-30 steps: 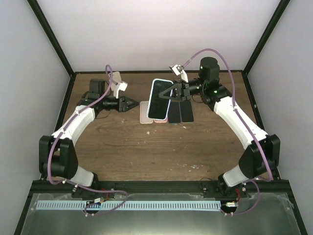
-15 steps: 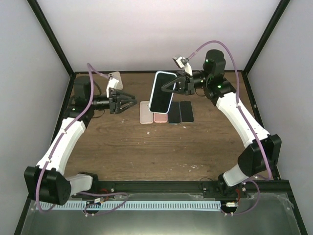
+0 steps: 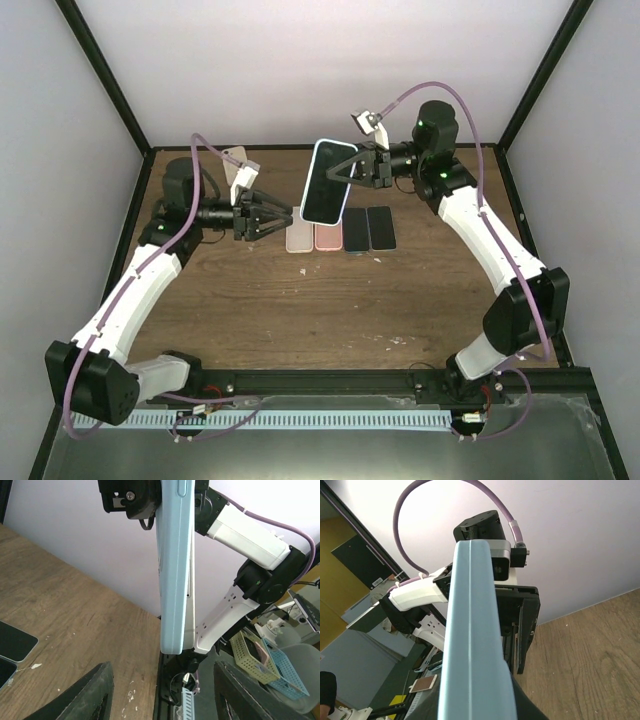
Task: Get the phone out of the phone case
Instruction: Remove the phone case from the phone.
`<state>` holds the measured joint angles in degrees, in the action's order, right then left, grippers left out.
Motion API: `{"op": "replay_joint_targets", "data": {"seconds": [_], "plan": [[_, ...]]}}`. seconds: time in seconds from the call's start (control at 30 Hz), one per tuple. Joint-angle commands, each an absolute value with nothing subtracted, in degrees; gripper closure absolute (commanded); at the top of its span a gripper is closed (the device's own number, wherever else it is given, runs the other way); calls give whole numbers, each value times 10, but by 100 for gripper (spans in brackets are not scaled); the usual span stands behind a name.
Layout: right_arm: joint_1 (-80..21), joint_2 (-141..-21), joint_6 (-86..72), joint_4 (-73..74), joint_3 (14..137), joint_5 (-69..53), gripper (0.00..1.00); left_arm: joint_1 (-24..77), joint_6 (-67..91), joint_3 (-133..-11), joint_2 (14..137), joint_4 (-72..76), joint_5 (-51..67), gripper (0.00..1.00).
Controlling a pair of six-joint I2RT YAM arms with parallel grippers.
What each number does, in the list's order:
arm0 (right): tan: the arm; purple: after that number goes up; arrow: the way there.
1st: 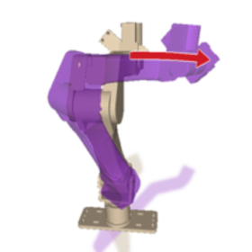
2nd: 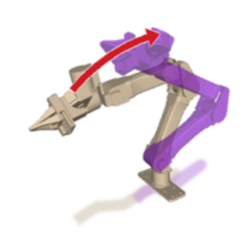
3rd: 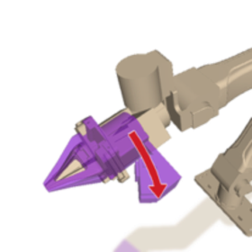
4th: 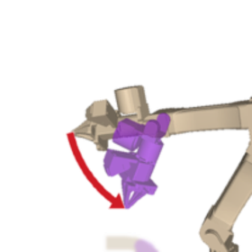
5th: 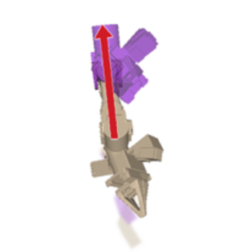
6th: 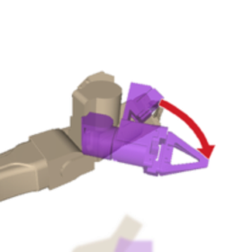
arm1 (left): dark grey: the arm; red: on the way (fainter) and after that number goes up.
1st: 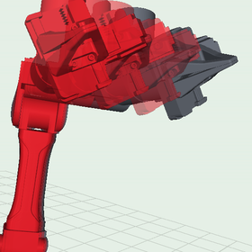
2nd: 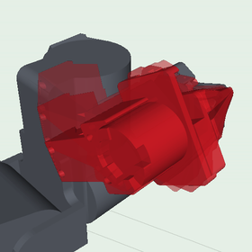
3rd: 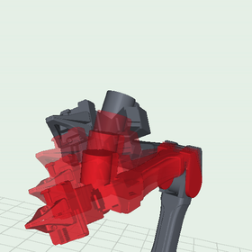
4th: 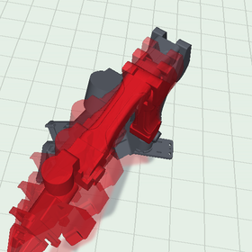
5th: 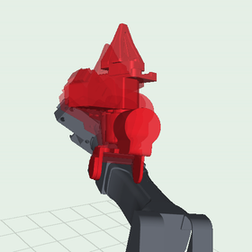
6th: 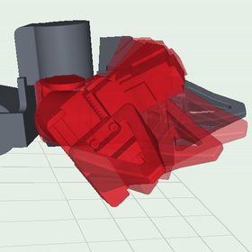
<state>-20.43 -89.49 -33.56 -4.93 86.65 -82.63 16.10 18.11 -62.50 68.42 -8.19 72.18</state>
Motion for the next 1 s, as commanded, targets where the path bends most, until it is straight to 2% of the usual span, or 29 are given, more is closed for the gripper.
{"op": "replay_joint_targets", "data": {"seconds": [0.0,0.27,0.97], "plan": [[-202,-890,-355,-86,889,-827,99,170,178,-628,690,-76,718,44],[-209,-890,-375,-110,882,-832,99,173,174,-630,698,-83,698,47],[-223,-890,-353,-96,878,-833,99,178,211,-620,708,-38,720,44]]}}
